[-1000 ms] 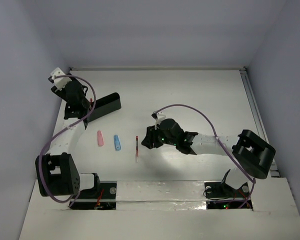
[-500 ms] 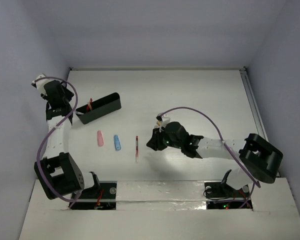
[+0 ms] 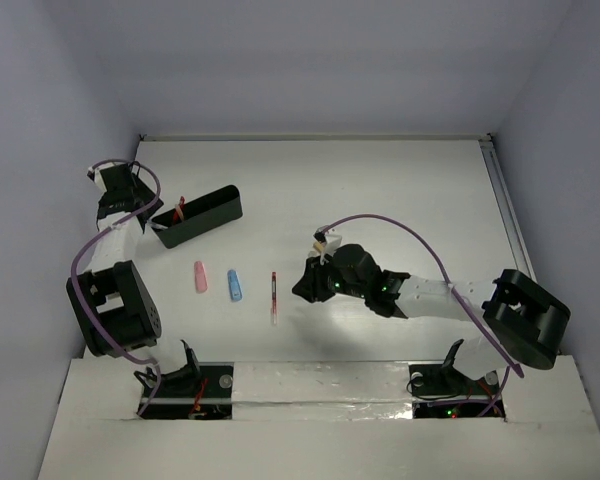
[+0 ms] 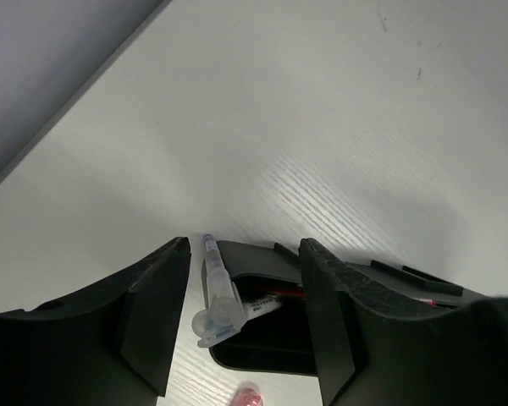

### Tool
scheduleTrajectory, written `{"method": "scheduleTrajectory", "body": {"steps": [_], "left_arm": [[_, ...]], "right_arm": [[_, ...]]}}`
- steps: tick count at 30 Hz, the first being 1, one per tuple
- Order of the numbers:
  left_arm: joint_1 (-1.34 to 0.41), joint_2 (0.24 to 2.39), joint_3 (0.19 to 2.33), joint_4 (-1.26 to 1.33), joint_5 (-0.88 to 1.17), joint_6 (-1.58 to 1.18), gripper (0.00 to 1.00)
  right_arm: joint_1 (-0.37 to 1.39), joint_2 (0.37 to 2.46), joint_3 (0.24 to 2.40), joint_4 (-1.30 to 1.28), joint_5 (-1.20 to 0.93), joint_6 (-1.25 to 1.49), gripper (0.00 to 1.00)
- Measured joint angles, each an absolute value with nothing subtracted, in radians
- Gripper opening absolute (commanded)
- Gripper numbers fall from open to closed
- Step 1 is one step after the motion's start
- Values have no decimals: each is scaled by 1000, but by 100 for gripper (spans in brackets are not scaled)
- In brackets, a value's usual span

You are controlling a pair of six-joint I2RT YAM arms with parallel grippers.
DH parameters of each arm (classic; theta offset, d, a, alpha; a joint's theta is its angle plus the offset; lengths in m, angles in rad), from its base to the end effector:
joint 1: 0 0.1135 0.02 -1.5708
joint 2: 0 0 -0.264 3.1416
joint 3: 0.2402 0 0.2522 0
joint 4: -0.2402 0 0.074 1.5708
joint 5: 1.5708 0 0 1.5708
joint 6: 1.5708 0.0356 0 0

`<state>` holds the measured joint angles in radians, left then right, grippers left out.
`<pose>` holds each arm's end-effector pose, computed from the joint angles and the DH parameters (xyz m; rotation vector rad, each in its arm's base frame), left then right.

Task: Sort the stationery into containers
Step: Place the pen in the storage box.

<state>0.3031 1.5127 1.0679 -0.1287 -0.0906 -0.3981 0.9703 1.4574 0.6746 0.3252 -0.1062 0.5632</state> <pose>0.3269 0.1056 0.2664 -0.7851 1.9929 0.0416 0.1688 0.2532 0.1972 -0.5154 2.1376 1.0328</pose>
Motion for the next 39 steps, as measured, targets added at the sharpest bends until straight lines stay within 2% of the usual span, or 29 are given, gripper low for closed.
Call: {"method": "scheduleTrajectory", "body": {"steps": [14,25,39], "left_arm": [[303,1517,1068,-133,-111,-391,33],[303,1514,1068,-133,-136,-384,1],[303,1367,1082,-173,-172,-384,0]], "right_arm": [[970,1457,675,326,-112,564,38],[970,1461,675,330,-113,564,38],[970,1461,675,331,-113,564,38]]}}
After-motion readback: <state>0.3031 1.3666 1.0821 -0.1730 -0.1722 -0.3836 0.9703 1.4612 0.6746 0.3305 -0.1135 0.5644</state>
